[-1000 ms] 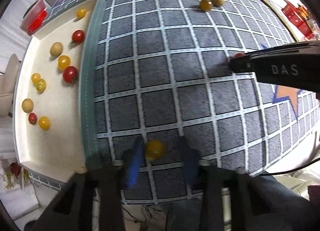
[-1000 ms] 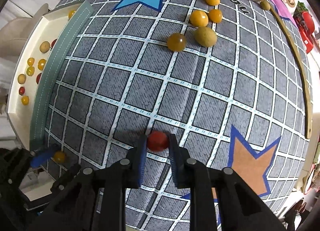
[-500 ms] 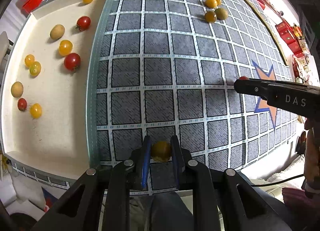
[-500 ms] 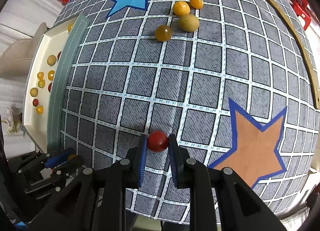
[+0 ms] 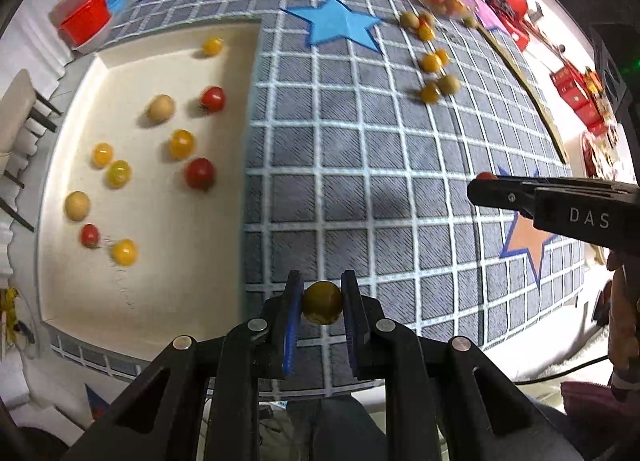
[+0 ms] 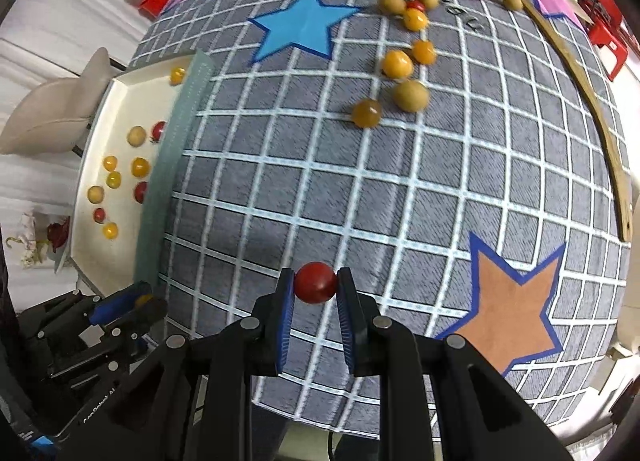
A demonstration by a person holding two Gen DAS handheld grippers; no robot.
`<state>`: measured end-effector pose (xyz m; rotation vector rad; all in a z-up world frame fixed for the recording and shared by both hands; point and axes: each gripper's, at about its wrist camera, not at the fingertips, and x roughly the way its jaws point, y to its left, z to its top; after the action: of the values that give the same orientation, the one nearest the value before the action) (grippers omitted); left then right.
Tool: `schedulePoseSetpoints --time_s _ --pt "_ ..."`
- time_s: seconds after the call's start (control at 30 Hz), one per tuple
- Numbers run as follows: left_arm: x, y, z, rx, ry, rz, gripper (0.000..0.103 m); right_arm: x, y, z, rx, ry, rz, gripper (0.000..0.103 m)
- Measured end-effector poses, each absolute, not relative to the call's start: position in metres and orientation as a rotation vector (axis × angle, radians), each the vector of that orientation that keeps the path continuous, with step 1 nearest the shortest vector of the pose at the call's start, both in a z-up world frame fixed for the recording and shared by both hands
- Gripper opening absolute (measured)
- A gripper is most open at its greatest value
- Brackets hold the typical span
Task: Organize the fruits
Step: 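Carry both held tomatoes over the cream tray with both tools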
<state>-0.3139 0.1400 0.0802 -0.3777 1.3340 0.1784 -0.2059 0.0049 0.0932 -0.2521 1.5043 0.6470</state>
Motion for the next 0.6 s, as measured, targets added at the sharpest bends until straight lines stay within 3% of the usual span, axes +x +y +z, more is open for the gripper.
schedulePoseSetpoints --time_s 0.6 --pt "-0.377 0.250 0.078 -0.454 1.266 0.467 0.021 -0.251 0.126 0.110 -0.352 1.479 0.879 0.023"
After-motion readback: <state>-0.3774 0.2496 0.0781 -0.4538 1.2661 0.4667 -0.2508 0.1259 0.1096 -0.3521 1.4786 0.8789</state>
